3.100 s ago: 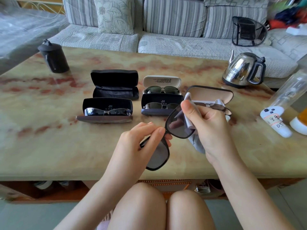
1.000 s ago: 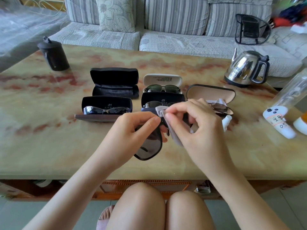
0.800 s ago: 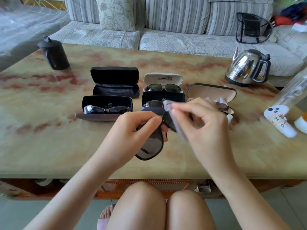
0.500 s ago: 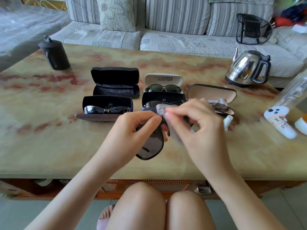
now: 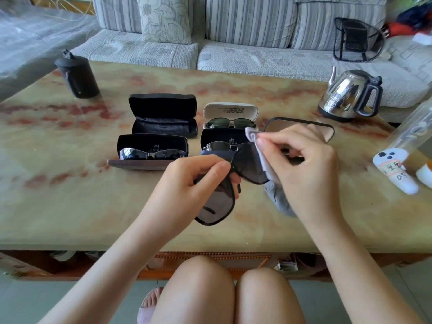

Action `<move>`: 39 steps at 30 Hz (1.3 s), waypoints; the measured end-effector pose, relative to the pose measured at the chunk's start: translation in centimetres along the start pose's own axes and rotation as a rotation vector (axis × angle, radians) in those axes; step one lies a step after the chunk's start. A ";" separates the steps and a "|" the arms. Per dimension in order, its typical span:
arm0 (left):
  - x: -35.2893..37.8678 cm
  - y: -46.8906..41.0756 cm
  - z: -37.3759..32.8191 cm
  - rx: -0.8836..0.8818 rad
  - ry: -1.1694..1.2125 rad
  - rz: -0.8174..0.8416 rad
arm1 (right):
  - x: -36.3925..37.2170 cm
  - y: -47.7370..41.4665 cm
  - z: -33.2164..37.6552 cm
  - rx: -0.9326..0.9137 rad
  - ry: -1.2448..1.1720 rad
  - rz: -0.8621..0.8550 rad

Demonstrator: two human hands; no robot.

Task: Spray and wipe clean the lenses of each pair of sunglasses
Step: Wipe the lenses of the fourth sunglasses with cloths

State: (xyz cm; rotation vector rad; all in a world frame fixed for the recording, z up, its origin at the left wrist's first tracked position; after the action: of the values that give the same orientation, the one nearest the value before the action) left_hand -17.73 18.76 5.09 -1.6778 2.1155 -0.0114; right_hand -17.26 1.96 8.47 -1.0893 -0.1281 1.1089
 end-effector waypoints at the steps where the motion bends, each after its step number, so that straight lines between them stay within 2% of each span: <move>1: 0.0 0.0 0.1 0.001 -0.004 -0.003 | 0.3 0.4 0.4 -0.001 -0.015 0.020; 4: -0.2 -0.1 0.4 0.009 -0.018 0.001 | 1.7 2.3 2.7 -0.098 -0.026 0.126; 9: 0.0 0.2 0.0 -0.001 0.017 0.005 | -0.6 0.5 -0.8 0.049 -0.009 -0.001; 14: 0.1 0.3 0.0 0.009 -0.003 0.019 | 1.0 2.2 2.0 -0.061 -0.028 0.102; 17: 0.2 0.3 -0.3 0.009 0.029 0.013 | -0.4 0.4 0.1 0.015 -0.019 0.014; 19: 0.1 0.2 -0.1 0.005 0.042 0.006 | -0.1 0.5 0.5 0.016 -0.043 0.027; 22: 0.2 0.1 0.1 0.011 -0.007 0.002 | 1.5 2.1 2.8 -0.108 -0.030 0.117; 27: 0.4 0.1 -0.2 -0.006 0.017 0.017 | -0.4 -0.2 0.3 -0.040 0.057 -0.008; 31: 0.2 0.0 0.3 0.000 -0.022 0.002 | 1.7 2.1 3.0 -0.180 0.131 0.091; 35: 0.4 0.2 0.1 -0.014 0.033 0.017 | -0.7 0.4 -0.3 -0.034 0.065 -0.024; 39: 0.4 0.1 0.1 -0.003 0.039 0.006 | 0.5 2.6 1.9 -0.124 0.072 0.062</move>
State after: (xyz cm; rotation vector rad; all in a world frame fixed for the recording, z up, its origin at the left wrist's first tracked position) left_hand -17.83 18.46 4.86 -1.6856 2.1501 -0.0399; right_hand -19.82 3.61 7.32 -1.2493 -0.1080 1.1271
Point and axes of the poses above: each hand's wrist, its own y-axis away from the middle knuckle, its own x-axis out of the palm, z = x × y, the point moved 7 cm from there along -y, towards the middle knuckle
